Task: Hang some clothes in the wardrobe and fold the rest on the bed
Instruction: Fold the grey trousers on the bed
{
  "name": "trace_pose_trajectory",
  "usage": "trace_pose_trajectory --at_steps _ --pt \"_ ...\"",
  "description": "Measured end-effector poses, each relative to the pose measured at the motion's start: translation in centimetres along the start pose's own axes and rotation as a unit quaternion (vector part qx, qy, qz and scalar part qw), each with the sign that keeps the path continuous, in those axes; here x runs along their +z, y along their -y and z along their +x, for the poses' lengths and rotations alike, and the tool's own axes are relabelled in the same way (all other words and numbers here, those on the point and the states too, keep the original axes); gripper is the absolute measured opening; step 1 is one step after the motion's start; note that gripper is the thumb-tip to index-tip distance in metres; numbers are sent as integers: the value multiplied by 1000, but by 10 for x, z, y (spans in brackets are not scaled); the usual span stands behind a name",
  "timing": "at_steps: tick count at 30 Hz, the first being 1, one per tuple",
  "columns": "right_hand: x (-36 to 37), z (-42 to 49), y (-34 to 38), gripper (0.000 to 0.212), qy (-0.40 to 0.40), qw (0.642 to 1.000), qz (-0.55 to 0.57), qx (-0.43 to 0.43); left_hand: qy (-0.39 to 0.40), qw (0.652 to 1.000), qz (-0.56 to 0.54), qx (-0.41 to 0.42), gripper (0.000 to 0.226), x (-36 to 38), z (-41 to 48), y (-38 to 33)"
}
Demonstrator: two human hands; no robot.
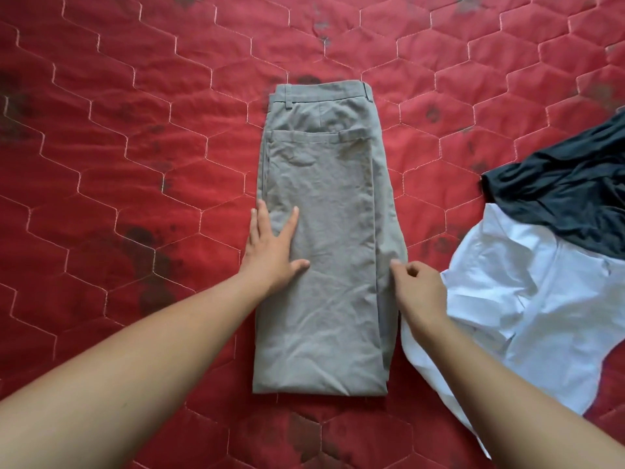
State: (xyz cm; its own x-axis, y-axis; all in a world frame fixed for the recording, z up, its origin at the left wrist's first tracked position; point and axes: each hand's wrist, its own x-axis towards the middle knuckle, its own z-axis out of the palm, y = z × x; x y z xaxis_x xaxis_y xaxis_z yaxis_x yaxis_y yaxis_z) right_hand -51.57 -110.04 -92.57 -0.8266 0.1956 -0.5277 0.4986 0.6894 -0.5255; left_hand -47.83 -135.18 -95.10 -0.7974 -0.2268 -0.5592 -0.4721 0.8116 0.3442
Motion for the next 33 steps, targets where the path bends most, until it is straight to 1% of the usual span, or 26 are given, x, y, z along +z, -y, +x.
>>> trace_pose_trajectory --at_steps 1,3,5,6,8,9,11,13,14,15,16,17,19,20,21,22,23,24,25,26,27,28,29,30,31,33 --pt "1 0 3 36 8 1000 25 -2 4 1000 -2 -2 105 0 1 -1" --pt "0 5 13 32 32 993 106 26 12 1000 3 -3 107 -1 2 -1" --pt "-4 12 24 23 35 976 195 88 20 1000 13 -5 108 -3 2 0" --pt "-7 13 27 16 36 967 220 123 23 1000 17 -6 108 -3 3 0" --pt "-15 10 30 15 68 948 259 171 25 999 23 -7 108 -3 3 0" --pt "-17 9 32 19 100 929 304 186 24 999 26 -7 108 -2 3 -1" --pt "-20 14 35 27 177 863 422 216 22 999 28 -7 107 -1 4 -1" --pt "-21 24 41 35 225 799 499 248 24 999 27 -7 106 1 4 0" --pt "-21 31 43 32 218 785 517 264 26 999 25 -8 106 1 4 0" --pt "-18 39 45 27 193 784 525 271 27 999 24 -9 107 1 5 0" --pt "-15 45 47 27 152 790 528 270 27 999 23 -9 107 1 5 0" --pt "-11 49 48 30 107 807 519 262 27 999 24 -10 107 1 5 0" --pt "-4 50 47 27 6 863 451 226 31 999 30 -12 107 -1 5 -1" --pt "-1 50 44 20 -36 909 370 189 33 999 34 -13 107 -1 4 -2" --pt "0 47 40 11 -67 956 249 141 34 999 38 -13 107 -2 4 -3" --pt "0 44 37 10 -76 988 108 84 33 999 41 -14 107 -3 4 -3" --pt "1 42 32 19 -80 996 -27 27 29 999 42 -18 107 -4 3 -4" --pt "1 43 28 28 -91 988 -122 -28 18 999 41 -21 106 -5 4 -5" --pt "1 45 28 35 -119 974 -167 -95 -6 999 36 -18 102 -7 5 -6" --pt "4 46 33 40 -147 954 -180 -189 -46 998 31 -4 93 -9 8 -7" --pt "11 46 41 44 -153 926 -182 -293 -98 995 31 20 83 -12 13 -9" --pt "20 47 50 47 -138 889 -197 -389 -146 987 44 50 76 -15 20 -11" --pt "32 50 59 50 -111 851 -236 -456 -181 978 73 77 74 -17 29 -12" --pt "42 54 67 56 -77 820 -297 -483 -196 969 113 99 75 -19 40 -11" --pt "49 62 75 65 -41 800 -363 -476 -190 963 154 113 77 -21 52 -8" --pt "58 82 80 77 19 779 -462 -423 -136 967 188 107 81 -24 71 1"
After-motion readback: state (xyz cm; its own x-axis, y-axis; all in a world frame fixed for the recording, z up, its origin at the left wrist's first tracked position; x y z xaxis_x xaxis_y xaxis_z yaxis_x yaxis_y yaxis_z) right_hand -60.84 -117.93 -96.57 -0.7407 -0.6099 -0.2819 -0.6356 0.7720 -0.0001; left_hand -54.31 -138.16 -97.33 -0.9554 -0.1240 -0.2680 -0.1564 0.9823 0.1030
